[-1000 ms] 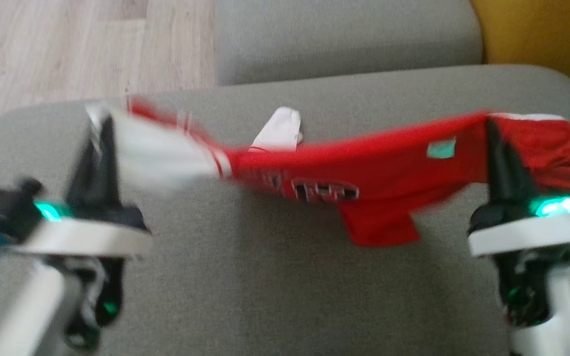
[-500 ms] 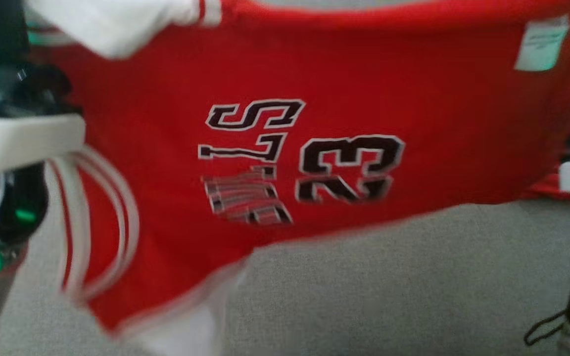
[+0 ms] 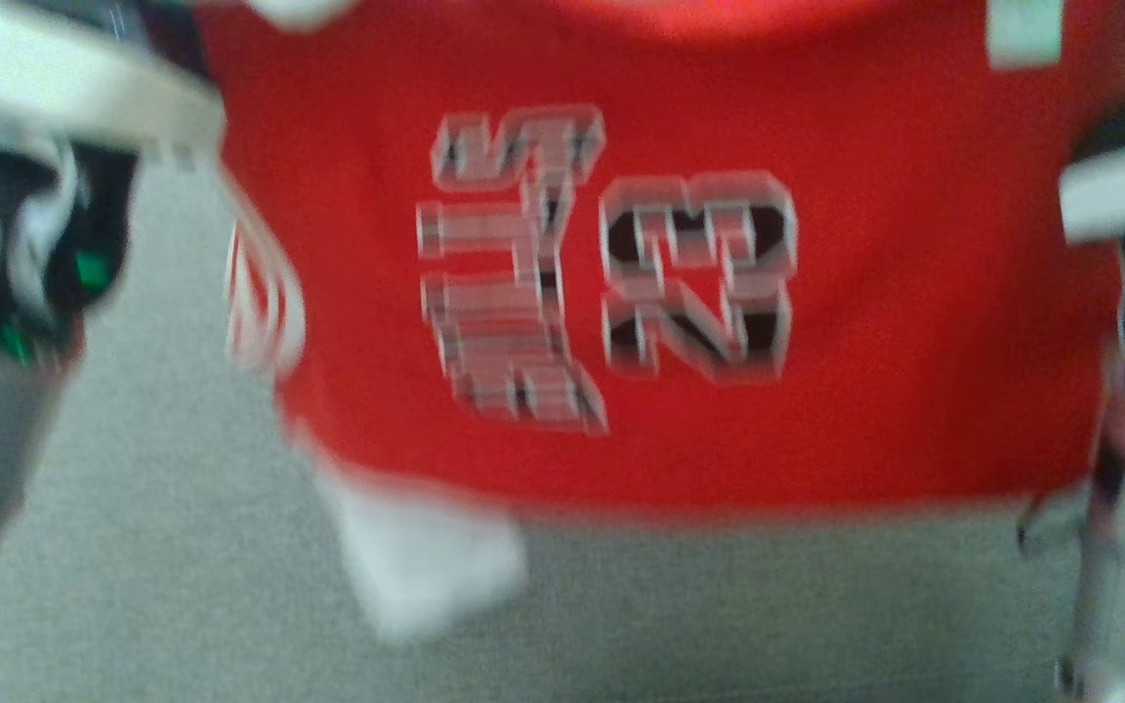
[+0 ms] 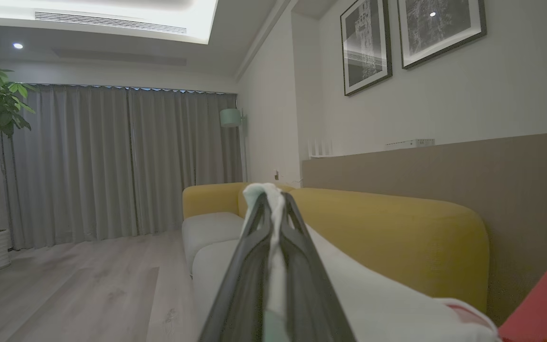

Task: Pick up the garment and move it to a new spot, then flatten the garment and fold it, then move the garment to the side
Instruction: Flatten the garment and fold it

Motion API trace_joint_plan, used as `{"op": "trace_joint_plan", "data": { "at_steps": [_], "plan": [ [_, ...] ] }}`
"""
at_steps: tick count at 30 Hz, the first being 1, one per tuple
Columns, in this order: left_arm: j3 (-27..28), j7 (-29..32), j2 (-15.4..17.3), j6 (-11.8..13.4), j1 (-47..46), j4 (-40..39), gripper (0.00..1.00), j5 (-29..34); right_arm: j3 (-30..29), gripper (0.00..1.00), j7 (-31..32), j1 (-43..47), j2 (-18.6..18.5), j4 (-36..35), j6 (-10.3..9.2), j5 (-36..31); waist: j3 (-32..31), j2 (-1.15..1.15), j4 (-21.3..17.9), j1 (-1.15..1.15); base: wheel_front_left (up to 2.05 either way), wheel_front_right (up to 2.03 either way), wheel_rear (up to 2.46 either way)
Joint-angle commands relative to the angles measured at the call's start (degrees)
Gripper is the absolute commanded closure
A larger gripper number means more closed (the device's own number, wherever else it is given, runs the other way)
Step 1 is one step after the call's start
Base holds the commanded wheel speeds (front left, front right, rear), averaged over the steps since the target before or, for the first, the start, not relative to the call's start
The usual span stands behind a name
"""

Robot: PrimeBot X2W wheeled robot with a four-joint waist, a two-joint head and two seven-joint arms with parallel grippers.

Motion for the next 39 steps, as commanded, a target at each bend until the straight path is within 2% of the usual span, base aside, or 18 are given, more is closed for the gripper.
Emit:
{"op": "trace_joint_plan", "data": {
  "at_steps": [1,2,4,7,12,16,20,28,34,39],
  "plan": [
    [2.4,0.0,1.1,-1.0,-8.3,2.4,1.00,1.1,2.5,1.00,0.1,-8.3,-0.5,1.6,0.21,-1.4,7.7,0.00,0.1,-0.02,0.00,0.00,0.00],
    [2.4,0.0,1.1,-1.0,-8.3,2.4,1.00,1.1,2.5,1.00,0.1,-8.3,-0.5,1.6,0.21,-1.4,7.7,0.00,0.1,-0.02,0.00,0.00,0.00],
    [1.7,-0.9,-0.1,-2.4,-15.7,9.7,1.00,3.1,4.1,1.00,-1.0,-18.1,-1.8,10.1,0.21,-4.6,11.5,0.00,0.0,-0.02,0.00,0.00,0.00],
    [1.8,-3.7,-1.4,-2.7,-23.8,17.9,1.00,6.2,6.2,1.00,-3.8,-28.5,-3.3,19.5,0.21,-9.5,13.7,0.00,-0.4,-0.02,0.00,0.00,0.00],
    [1.5,-11.6,-4.7,-3.6,-34.9,28.5,1.00,10.1,5.8,1.00,-10.9,-43.1,-2.3,34.3,0.21,-18.9,16.0,0.00,-0.7,-0.02,0.00,0.00,0.00],
    [0.1,-15.6,-7.2,-5.4,-38.4,33.5,1.00,11.0,4.8,1.00,-14.9,-48.4,-1.2,42.7,0.21,-23.7,19.3,0.00,0.6,-0.02,0.00,0.00,0.00],
    [-0.7,-19.3,-9.2,-6.8,-36.3,37.3,1.00,10.3,2.4,1.00,-18.0,-48.1,-0.7,49.5,0.21,-26.5,23.7,0.00,2.5,-0.02,0.00,0.00,0.00],
    [-2.0,-26.0,-12.3,-8.9,-24.9,41.4,1.00,7.8,-4.0,1.00,-25.3,-42.0,-0.2,60.0,0.21,-28.2,28.5,0.00,4.6,-0.02,0.00,0.00,0.00],
    [0.9,-27.8,-12.9,-9.1,-16.0,38.0,1.00,5.8,-1.8,1.00,-30.9,-37.8,-0.1,63.9,0.21,-22.8,28.2,0.00,4.8,-0.02,0.00,0.00,0.00],
    [4.1,-28.0,-12.6,-8.6,-6.8,31.0,1.00,5.1,0.7,1.00,-33.0,-32.1,-0.1,62.0,0.21,-17.2,25.6,0.00,4.5,-0.02,0.00,0.00,0.00]
  ]
}}
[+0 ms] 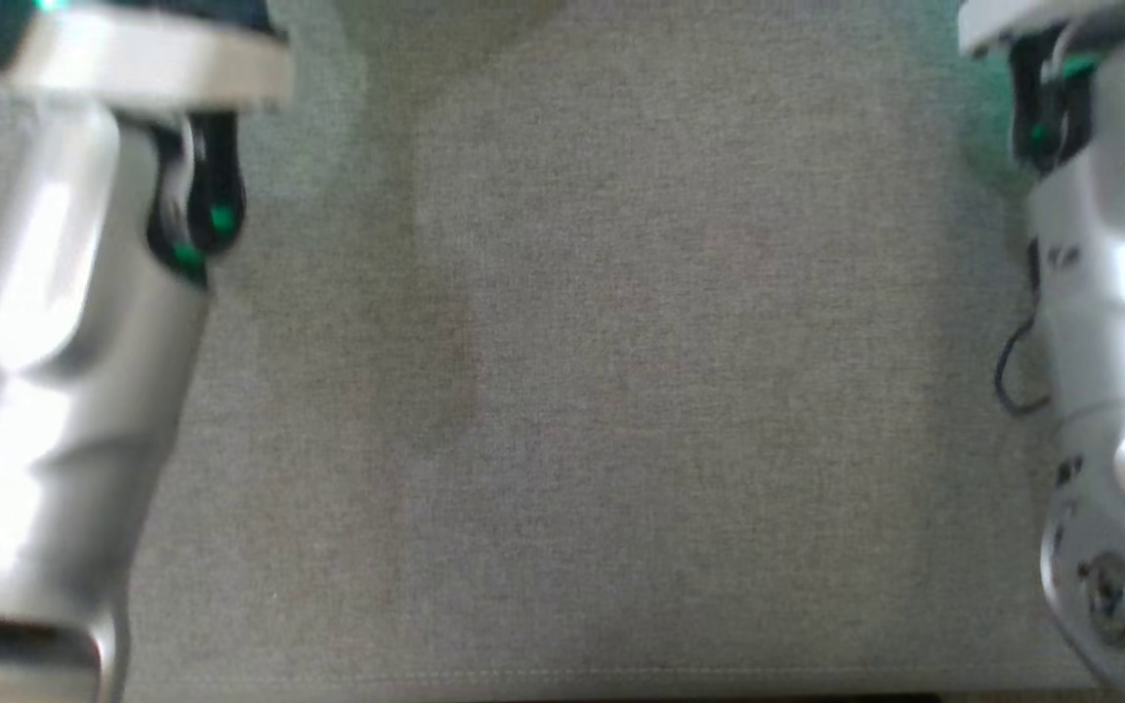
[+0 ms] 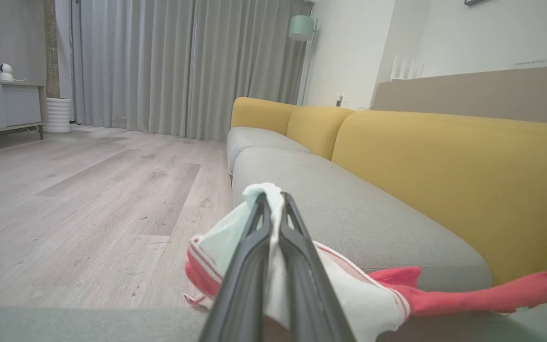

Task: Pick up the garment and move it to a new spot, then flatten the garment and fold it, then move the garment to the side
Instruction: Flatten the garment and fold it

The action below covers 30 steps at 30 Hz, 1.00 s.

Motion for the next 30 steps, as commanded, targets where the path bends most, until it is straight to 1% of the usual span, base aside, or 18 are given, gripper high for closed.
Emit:
{"op": "trace_joint_plan", "data": {
  "at_steps": [1,6,7,11,15,17,22,27,30],
  "plan": [
    [3.3,-0.3,2.5,0.6,3.4,-4.9,1.00,-0.3,1.7,1.00,-0.9,3.4,1.3,-3.5,0.21,2.5,-1.9,0.00,-0.3,0.01,0.00,0.00,0.00],
    [5.4,-0.3,3.5,2.1,15.2,-13.2,1.00,-0.4,3.1,1.00,-1.4,13.0,1.3,-9.9,0.21,8.0,-6.7,0.00,-0.9,0.01,0.00,0.00,0.00],
    [5.4,-0.3,3.5,2.1,15.2,-13.2,1.00,-0.4,3.1,1.00,-1.4,13.0,1.3,-9.9,0.21,8.0,-6.7,0.00,-0.9,0.01,0.00,0.00,0.00],
    [5.5,0.0,4.5,3.8,25.4,-18.3,1.00,-1.1,3.4,1.00,-1.4,22.4,1.3,-15.7,0.21,11.1,-11.5,0.00,-1.2,0.01,0.00,0.00,0.00],
    [6.0,0.4,5.0,6.3,35.6,-23.6,1.00,-2.7,3.8,1.00,-0.8,32.2,1.3,-21.8,0.21,13.9,-16.9,0.00,-1.7,0.01,0.00,0.00,0.00],
    [6.0,0.8,4.9,7.5,40.6,-26.1,1.00,-3.7,3.5,1.00,0.1,37.3,1.3,-25.0,0.21,15.3,-19.3,0.00,-1.6,0.01,0.00,0.00,0.00],
    [4.3,1.5,5.0,10.2,50.9,-31.1,1.00,-3.7,2.1,1.00,3.0,49.9,1.3,-34.0,0.21,17.4,-24.5,0.00,-1.1,0.01,0.00,0.00,0.00],
    [3.0,2.0,5.4,12.9,59.5,-34.6,1.00,-3.3,2.6,1.00,6.9,60.3,1.3,-41.9,0.21,19.7,-27.7,0.00,-1.2,0.01,0.00,0.00,0.00],
    [2.4,2.2,5.7,13.9,62.9,-35.4,1.00,-3.2,2.8,1.00,9.1,64.4,1.3,-45.0,0.21,20.6,-28.4,0.00,-1.1,0.01,0.00,0.00,0.00]
  ]
}}
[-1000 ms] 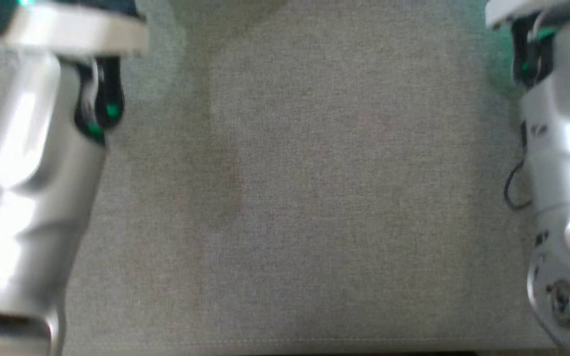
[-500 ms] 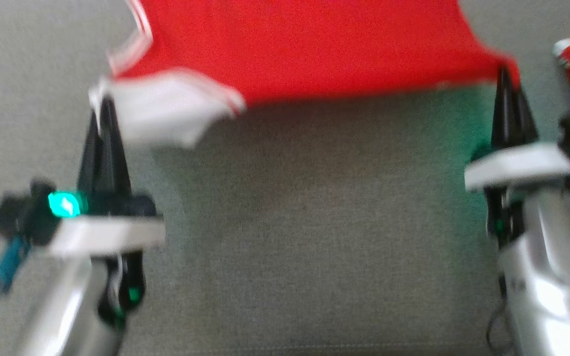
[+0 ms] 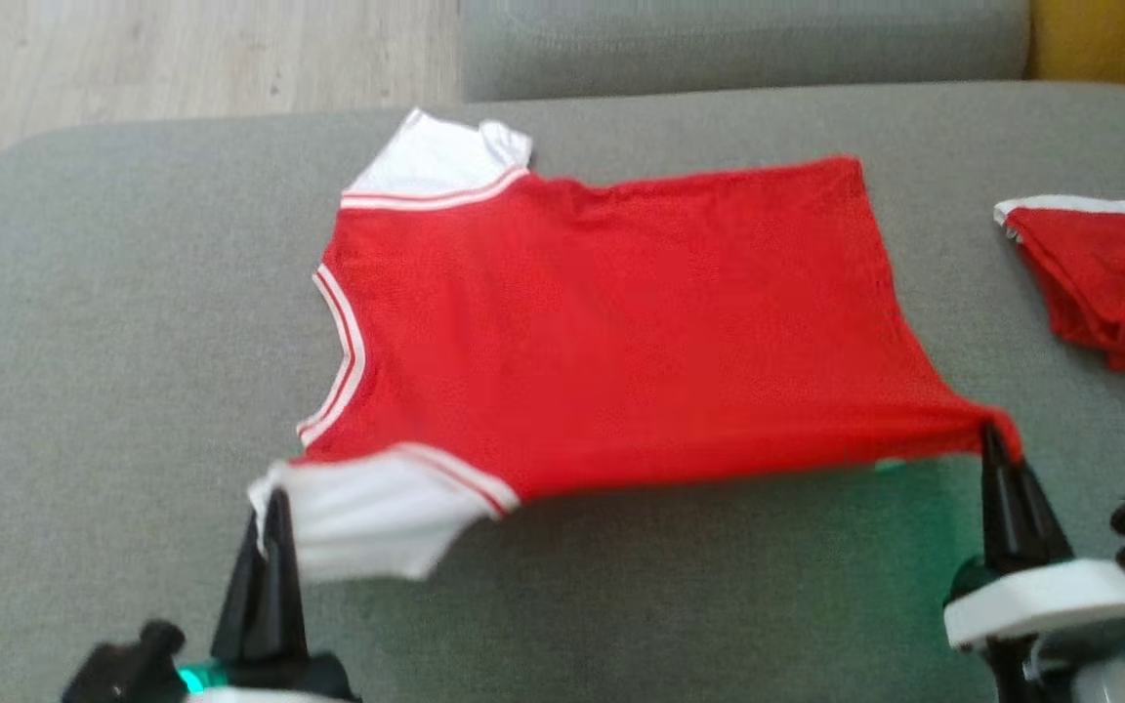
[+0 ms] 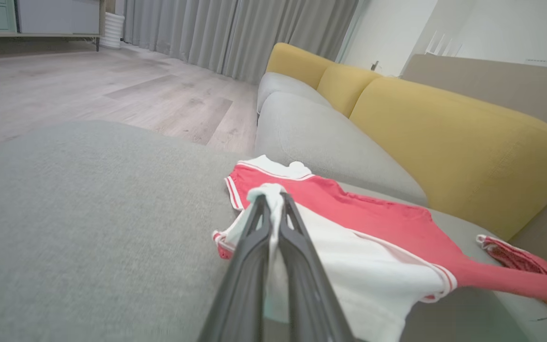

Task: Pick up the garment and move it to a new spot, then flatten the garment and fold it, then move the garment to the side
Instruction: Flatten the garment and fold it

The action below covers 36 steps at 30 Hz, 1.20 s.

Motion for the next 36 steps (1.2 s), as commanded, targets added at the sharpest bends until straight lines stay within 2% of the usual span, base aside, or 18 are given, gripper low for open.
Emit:
{"op": "trace_joint_plan", "data": {
  "at_steps": [1,8,20,30,36],
  "plan": [
    [1.8,0.0,1.3,0.7,-1.4,-1.7,1.00,0.6,1.1,1.00,0.6,-0.9,-0.4,-2.6,0.21,0.2,-0.5,-0.01,0.1,0.02,0.00,0.00,0.00],
    [-0.7,0.7,0.0,-0.3,-2.2,2.1,1.00,0.6,1.2,1.00,4.1,-0.8,-0.4,-0.8,0.21,-0.3,-0.4,-0.01,0.5,0.02,0.00,0.00,0.00],
    [-3.5,1.4,-1.7,-2.5,-9.4,8.7,1.00,2.0,1.5,1.00,6.5,-5.2,-0.4,4.0,0.21,-0.9,1.2,-0.01,0.4,0.02,0.00,0.00,0.00],
    [-4.3,9.0,0.8,-5.6,-24.6,14.2,1.00,4.0,1.6,1.00,18.3,-13.7,-0.4,3.6,0.21,-4.9,4.1,-0.01,-0.4,0.02,0.00,0.00,0.00],
    [-3.6,11.0,0.7,-7.2,-32.0,20.4,1.00,3.4,0.0,1.00,22.6,-20.9,-0.4,7.5,0.21,-5.8,6.1,-0.01,-1.1,0.02,0.00,0.00,0.00]
  ]
}}
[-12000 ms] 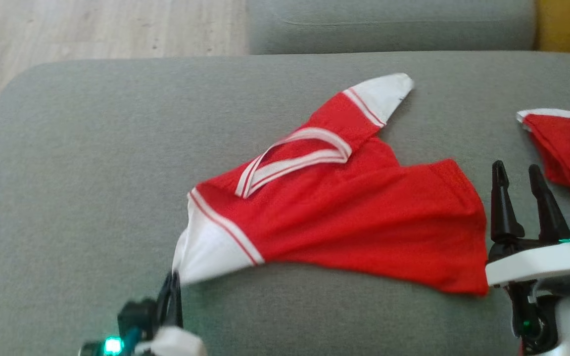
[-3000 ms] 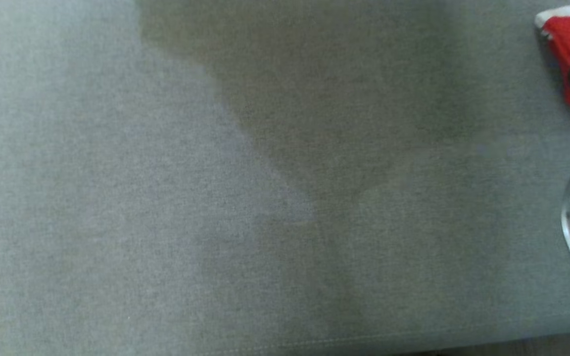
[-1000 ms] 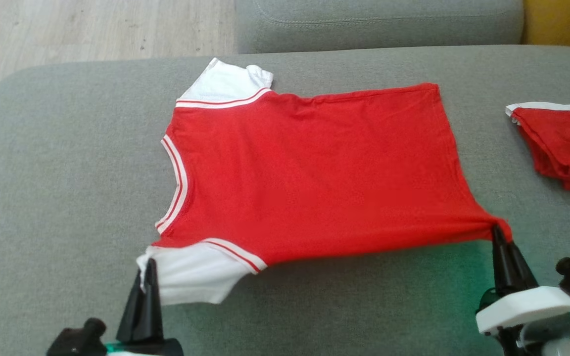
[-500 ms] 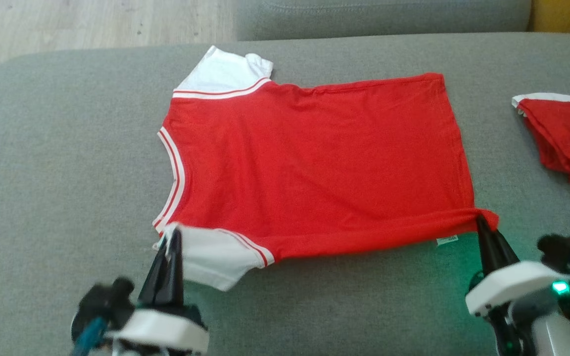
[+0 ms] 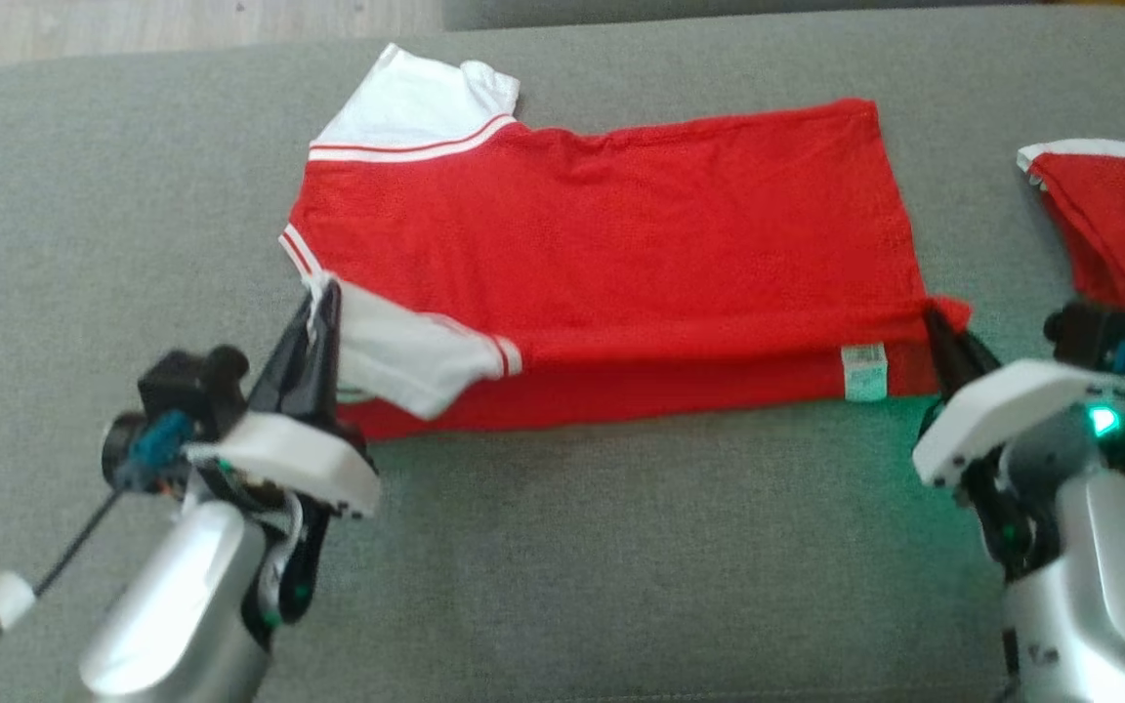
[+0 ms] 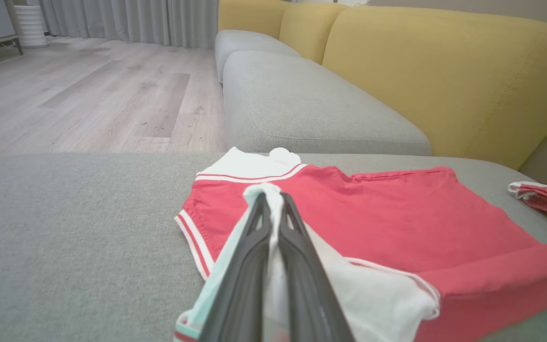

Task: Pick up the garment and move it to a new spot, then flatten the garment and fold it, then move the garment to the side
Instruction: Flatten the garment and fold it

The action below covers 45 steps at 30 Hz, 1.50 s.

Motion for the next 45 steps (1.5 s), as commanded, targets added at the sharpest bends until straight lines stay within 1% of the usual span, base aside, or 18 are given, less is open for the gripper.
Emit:
{"op": "trace_joint_plan", "data": {
  "at_steps": [1,7,11,14,17,18,19,20,21,22,23,28,33,37,39,41,45],
  "plan": [
    [2.7,0.2,1.1,-0.5,-4.3,0.0,1.00,0.0,0.7,1.00,0.5,-3.9,-0.4,-0.7,0.21,-1.1,0.7,0.00,-0.4,-0.01,0.00,0.00,0.00],
    [3.0,0.2,0.3,-1.5,-8.8,6.4,1.00,-0.4,0.8,1.00,1.9,-10.5,-0.4,5.9,0.21,-1.8,2.0,0.00,-0.8,-0.01,0.00,0.00,0.00],
    [2.8,-0.5,-0.6,-2.1,-10.7,9.9,1.00,-0.5,0.8,1.00,1.6,-13.4,-0.4,10.3,0.21,-2.6,2.5,0.00,-0.8,-0.01,0.00,0.00,0.00],
    [2.8,-1.6,-1.3,-2.5,-12.0,12.3,1.00,-0.5,1.0,1.00,0.8,-14.9,-0.4,13.0,0.21,-2.7,2.8,0.00,-0.7,-0.01,0.00,0.00,0.00],
    [3.0,-4.6,-2.0,-3.0,-13.6,14.4,1.00,-0.1,1.3,1.00,-0.2,-16.2,-0.4,15.3,0.21,-2.5,3.2,0.00,-0.8,-0.01,0.00,0.00,0.00],
    [2.9,-5.3,-2.2,-3.3,-14.0,15.2,1.00,0.1,1.5,0.82,-0.6,-16.5,-0.4,15.9,0.21,-2.3,3.3,0.00,-0.8,-0.01,0.00,0.00,0.00],
    [2.8,-5.8,-2.4,-3.6,-14.4,16.1,0.83,0.1,1.8,0.56,-1.0,-16.9,-0.4,16.5,0.21,-2.1,3.4,0.00,-0.9,-0.01,0.00,0.00,0.00],
    [2.6,-6.3,-2.6,-4.0,-14.7,16.9,0.70,0.2,2.1,0.13,-1.5,-17.2,-0.4,17.0,0.21,-1.7,3.5,0.00,-1.0,-0.01,0.00,0.00,0.00],
    [2.3,-6.7,-2.7,-4.3,-15.1,17.7,0.53,0.4,2.2,0.00,-2.2,-17.5,-0.4,17.5,0.21,-1.5,3.6,0.00,-1.1,-0.01,0.00,0.00,0.00],
    [2.2,-7.4,-2.9,-4.6,-15.4,18.2,0.09,0.6,2.4,0.00,-2.8,-17.8,-0.4,17.9,0.21,-1.4,3.7,0.00,-1.2,-0.01,0.00,0.00,0.00],
    [2.1,-8.3,-3.1,-4.8,-15.7,18.6,0.00,0.7,2.5,0.00,-3.5,-18.1,-0.4,18.2,0.21,-1.3,3.8,0.00,-1.3,-0.01,0.00,0.00,0.00],
    [2.3,-11.6,-4.1,-5.7,-16.4,20.2,0.00,1.3,3.2,0.00,-6.4,-19.0,-0.4,19.4,0.21,-0.5,4.3,0.00,-1.5,-0.01,0.00,0.00,0.00],
    [2.4,-12.8,-4.7,-6.4,-15.7,19.9,0.00,1.8,3.7,0.00,-8.4,-19.1,-0.4,19.0,0.21,0.0,4.4,0.00,-1.4,-0.01,0.00,0.00,0.00],
    [2.4,-13.2,-4.8,-6.7,-13.3,18.3,0.00,2.1,3.7,0.00,-10.1,-18.4,-0.4,17.2,0.21,-0.7,4.1,0.00,-1.1,-0.01,0.00,0.00,0.00],
    [2.3,-13.1,-4.4,-6.4,-11.5,17.5,0.00,2.0,3.6,0.00,-10.6,-17.7,-0.4,15.9,0.21,-1.5,3.7,0.00,-0.9,-0.01,0.00,0.00,0.00],
    [2.4,-12.0,-3.9,-5.4,-9.4,16.7,0.00,1.6,3.3,0.00,-11.0,-16.5,-0.4,14.2,0.21,-2.6,3.1,0.00,-0.6,-0.01,0.00,0.00,0.00],
    [2.6,-7.5,-2.4,-3.0,-5.0,14.5,0.00,0.3,2.6,0.00,-10.8,-13.1,-0.4,10.2,0.21,-4.2,1.8,0.00,0.1,-0.01,0.00,0.00,0.00]
  ]
}}
